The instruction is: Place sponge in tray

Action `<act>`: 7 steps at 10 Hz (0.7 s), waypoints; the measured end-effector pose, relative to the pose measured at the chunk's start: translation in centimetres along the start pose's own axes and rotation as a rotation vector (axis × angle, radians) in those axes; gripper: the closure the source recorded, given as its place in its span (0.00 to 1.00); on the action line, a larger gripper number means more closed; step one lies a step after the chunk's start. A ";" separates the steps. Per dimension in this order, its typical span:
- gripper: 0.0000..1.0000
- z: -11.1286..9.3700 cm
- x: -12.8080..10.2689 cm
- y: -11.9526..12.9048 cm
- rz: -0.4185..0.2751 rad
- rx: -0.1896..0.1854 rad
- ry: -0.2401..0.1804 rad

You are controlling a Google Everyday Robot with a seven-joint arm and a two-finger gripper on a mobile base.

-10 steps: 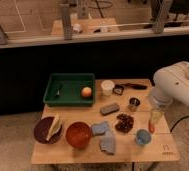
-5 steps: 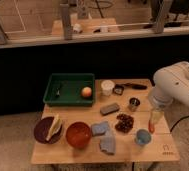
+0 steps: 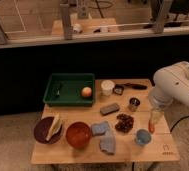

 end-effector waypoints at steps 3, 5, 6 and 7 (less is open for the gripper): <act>0.20 0.2 -1.2 1.0 -0.048 -0.001 0.002; 0.20 0.5 -4.1 3.5 -0.128 -0.006 -0.008; 0.20 0.8 -6.3 5.0 -0.182 -0.012 -0.016; 0.20 1.0 -7.8 6.0 -0.218 -0.013 -0.020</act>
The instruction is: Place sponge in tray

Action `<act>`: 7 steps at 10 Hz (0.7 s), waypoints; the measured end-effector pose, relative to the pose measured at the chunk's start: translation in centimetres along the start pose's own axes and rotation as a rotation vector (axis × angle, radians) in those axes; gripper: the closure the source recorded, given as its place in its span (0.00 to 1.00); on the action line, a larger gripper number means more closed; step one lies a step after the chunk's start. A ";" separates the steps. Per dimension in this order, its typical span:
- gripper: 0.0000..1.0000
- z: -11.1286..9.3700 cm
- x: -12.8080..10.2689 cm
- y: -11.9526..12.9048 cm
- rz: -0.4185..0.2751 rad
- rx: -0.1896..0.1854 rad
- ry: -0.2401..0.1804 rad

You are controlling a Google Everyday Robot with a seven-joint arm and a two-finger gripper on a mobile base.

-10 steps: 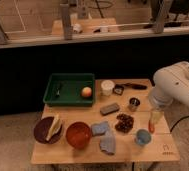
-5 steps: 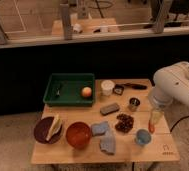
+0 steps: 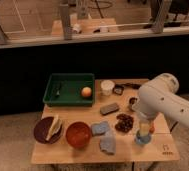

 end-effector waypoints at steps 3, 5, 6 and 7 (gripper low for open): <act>0.20 0.1 -0.6 0.5 -0.016 -0.003 0.002; 0.20 0.0 -0.8 0.3 -0.015 0.003 -0.010; 0.20 -0.1 -1.6 -0.2 -0.008 0.008 -0.048; 0.20 -0.1 -2.6 -1.1 0.003 0.007 -0.088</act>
